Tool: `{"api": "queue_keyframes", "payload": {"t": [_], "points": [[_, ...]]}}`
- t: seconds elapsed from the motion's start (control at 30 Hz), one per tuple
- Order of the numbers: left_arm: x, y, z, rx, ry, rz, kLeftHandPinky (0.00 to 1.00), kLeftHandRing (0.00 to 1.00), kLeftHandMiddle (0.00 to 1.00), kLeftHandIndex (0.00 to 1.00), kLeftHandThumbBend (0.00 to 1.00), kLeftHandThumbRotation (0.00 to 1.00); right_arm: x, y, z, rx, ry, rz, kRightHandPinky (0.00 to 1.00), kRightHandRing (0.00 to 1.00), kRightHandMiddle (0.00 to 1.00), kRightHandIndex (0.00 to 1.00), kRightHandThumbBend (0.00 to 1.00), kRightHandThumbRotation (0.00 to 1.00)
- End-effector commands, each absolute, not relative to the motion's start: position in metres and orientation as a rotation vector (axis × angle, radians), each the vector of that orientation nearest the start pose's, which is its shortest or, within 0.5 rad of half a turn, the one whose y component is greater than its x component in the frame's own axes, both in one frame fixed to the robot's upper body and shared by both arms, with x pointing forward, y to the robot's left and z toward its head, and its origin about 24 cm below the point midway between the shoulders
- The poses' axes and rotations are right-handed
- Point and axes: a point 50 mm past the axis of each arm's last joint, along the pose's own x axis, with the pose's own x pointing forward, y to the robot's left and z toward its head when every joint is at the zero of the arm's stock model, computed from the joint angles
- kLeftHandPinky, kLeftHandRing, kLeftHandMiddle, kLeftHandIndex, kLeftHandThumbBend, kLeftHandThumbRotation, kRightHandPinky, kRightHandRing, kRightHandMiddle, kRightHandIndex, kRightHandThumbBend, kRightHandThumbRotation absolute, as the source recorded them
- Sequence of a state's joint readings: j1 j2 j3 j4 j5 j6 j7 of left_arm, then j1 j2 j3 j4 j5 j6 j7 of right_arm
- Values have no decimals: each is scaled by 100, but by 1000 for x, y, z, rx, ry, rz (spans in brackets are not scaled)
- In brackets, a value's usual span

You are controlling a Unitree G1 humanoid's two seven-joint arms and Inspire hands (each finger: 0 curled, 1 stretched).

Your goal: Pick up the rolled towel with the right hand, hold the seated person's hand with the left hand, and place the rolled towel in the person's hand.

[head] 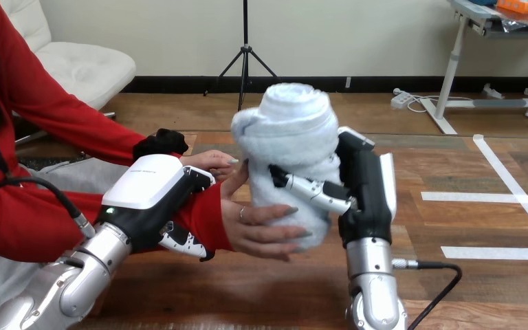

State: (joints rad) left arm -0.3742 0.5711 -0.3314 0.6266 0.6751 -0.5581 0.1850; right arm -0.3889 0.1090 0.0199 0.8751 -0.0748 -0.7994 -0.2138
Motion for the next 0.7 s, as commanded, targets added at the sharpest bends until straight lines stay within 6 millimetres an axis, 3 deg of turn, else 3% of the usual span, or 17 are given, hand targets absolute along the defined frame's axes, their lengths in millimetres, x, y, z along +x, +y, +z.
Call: {"api": "queue_keyframes", "payload": {"t": [0.0,0.67], "points": [[323,179,82,1162,-474,-344,41,43,47,47,83,0,284,-58,50,207,-410,38,22,26,40,41,81,0],[324,178,80,1152,-469,-349,41,43,48,48,83,1,283,-64,52,219,-400,33,22,27,41,41,82,0]]}}
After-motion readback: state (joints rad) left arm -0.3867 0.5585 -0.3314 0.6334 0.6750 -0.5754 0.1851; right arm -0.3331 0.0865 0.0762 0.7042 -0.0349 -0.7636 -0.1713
